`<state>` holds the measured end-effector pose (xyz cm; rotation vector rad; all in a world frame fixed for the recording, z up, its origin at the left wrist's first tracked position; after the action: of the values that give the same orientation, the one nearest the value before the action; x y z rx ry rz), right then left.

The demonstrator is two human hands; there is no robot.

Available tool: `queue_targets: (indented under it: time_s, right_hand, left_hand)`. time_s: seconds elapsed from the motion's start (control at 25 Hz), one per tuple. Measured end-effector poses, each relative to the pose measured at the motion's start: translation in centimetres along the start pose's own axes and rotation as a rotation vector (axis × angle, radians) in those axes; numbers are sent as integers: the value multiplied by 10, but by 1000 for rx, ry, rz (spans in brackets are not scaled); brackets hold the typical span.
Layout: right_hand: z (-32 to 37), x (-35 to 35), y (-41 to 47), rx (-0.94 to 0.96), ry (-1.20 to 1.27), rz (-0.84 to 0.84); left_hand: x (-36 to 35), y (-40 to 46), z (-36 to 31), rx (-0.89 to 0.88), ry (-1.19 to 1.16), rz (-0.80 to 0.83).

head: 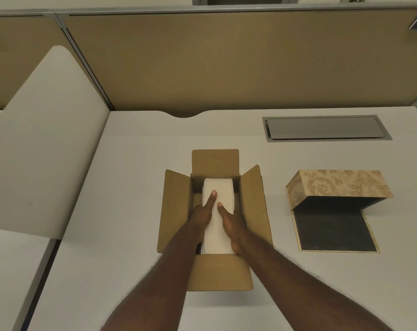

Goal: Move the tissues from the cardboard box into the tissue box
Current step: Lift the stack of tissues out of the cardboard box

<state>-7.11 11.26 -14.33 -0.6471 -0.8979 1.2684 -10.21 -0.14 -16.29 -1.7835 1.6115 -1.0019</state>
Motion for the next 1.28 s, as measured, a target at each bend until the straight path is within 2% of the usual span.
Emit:
queue_targets:
  time_s: [0.36, 0.72, 0.88, 1.28]
  right_hand:
    - [14, 2, -11, 37, 94, 3]
    - [22, 9, -23, 85, 46, 18]
    - [30, 14, -33, 136, 46, 35]
    - [59, 27, -59, 302, 100, 108]
  left_hand:
    - [-6, -15, -9, -39, -134, 78]
    - [-2, -35, -22, -69, -149, 88]
    - [-2, -49, -30, -95, -180, 126]
    - [8, -89, -68, -218, -165, 104]
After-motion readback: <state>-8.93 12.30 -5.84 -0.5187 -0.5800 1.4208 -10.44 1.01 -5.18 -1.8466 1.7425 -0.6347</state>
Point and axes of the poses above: each hand's wrist, its own y-axis towards the middle knuckle, its own x-axis out of the back of the hand, z = x × y, the point moved 10 cm from there along y, towards the middle knuckle, and after that the axes turned 5 degrees about -z, right-handed, at the moved point
